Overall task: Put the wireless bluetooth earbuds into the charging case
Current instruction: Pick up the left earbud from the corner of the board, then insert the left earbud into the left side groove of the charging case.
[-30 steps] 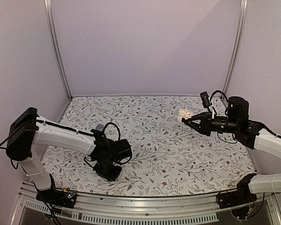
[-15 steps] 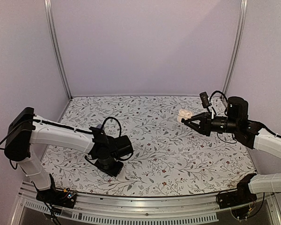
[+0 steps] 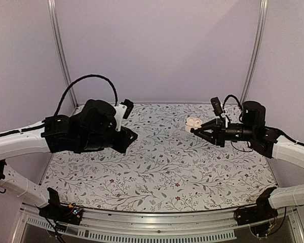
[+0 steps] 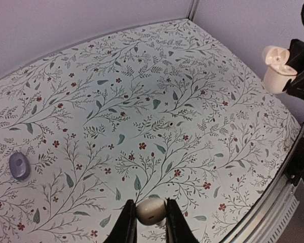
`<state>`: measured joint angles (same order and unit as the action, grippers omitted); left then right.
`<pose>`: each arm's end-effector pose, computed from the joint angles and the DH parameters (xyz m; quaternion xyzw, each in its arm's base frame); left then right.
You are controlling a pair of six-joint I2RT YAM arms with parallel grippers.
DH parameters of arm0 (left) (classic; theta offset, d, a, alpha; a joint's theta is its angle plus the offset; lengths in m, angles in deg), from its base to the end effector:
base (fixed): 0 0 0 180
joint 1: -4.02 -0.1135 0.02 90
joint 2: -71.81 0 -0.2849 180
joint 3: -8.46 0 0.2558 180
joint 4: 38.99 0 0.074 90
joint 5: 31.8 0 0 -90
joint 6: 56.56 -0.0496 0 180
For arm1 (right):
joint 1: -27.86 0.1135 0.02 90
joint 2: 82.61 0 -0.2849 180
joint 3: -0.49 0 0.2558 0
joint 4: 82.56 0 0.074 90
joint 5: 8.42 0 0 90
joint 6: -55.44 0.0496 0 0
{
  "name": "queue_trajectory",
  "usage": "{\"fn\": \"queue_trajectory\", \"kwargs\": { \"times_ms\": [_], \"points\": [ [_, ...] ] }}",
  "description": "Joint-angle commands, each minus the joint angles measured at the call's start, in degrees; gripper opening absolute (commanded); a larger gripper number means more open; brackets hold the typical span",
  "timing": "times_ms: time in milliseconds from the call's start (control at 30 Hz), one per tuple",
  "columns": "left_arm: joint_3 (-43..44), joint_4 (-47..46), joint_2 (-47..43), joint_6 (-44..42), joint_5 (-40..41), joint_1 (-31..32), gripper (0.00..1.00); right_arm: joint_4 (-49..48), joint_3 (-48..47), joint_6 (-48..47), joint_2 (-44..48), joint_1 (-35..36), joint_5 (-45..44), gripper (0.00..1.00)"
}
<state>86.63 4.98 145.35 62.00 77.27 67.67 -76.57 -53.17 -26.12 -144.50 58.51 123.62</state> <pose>0.1422 -0.2506 0.3307 0.2011 0.8713 -0.2002 0.4004 0.1950 0.1542 0.3010 -0.3581 0.6805 0.4586 0.4455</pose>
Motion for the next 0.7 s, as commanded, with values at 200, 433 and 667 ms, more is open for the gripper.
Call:
{"fn": "queue_trajectory", "kwargs": {
  "times_ms": [200, 433, 667],
  "points": [
    [3.21, -20.83, -2.28, -18.89, 2.54, 6.59, 0.11, -1.13, -4.18, -12.6, -0.35, 10.11, -5.63, 0.0],
    [4.85, -27.56, 1.54, -25.86, 2.59, 10.47, 0.11, 1.3, -6.13, -16.03, -1.48, 15.71, -12.96, 0.0],
    [8.13, -27.16, 5.83, -27.51, 2.61, 10.79, 0.11, 1.66, -7.01, -15.6, -2.4, 17.9, -14.75, 0.0]
  ]
}}
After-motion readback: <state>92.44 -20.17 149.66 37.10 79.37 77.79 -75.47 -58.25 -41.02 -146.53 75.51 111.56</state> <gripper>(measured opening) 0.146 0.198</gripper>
